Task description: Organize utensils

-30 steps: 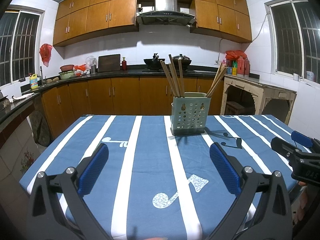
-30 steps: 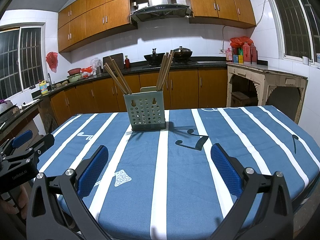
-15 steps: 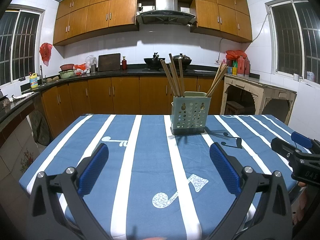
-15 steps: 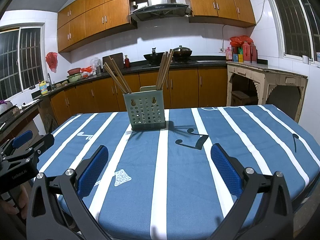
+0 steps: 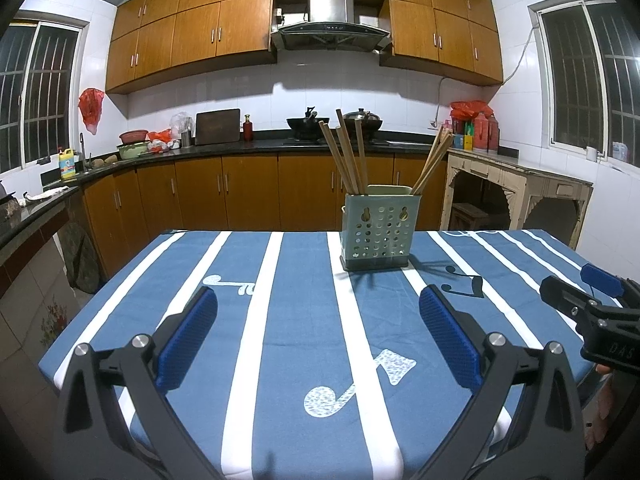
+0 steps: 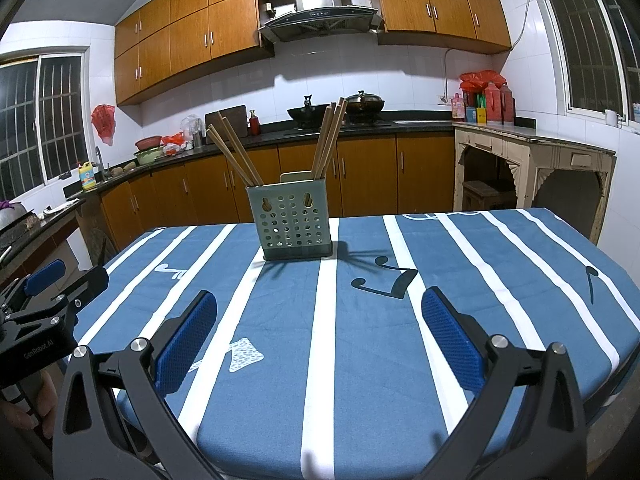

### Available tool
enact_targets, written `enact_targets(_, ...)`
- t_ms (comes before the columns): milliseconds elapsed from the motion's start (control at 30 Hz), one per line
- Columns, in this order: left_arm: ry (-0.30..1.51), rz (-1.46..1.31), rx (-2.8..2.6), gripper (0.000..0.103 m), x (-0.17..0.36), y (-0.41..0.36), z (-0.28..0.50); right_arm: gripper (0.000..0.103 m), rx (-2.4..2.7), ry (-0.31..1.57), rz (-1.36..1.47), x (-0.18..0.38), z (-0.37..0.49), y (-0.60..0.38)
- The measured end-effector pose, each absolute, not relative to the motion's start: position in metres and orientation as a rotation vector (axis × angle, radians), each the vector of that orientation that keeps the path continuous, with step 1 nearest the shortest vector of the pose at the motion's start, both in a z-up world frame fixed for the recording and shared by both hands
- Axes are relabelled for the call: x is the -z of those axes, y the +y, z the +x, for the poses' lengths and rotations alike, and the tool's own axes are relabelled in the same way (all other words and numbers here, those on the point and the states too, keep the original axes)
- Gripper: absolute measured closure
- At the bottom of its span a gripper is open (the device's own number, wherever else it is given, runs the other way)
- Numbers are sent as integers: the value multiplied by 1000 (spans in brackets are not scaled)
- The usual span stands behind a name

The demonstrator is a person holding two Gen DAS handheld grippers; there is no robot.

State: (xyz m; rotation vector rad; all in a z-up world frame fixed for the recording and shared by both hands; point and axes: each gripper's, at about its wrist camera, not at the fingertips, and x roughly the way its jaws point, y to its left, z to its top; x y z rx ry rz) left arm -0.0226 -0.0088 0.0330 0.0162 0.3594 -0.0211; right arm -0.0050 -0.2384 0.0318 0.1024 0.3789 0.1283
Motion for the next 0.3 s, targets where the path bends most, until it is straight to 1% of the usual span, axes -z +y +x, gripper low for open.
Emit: enact_targets(300, 367, 8, 17, 4, -35, -10, -27, 2, -129, 379, 103, -32, -5, -238)
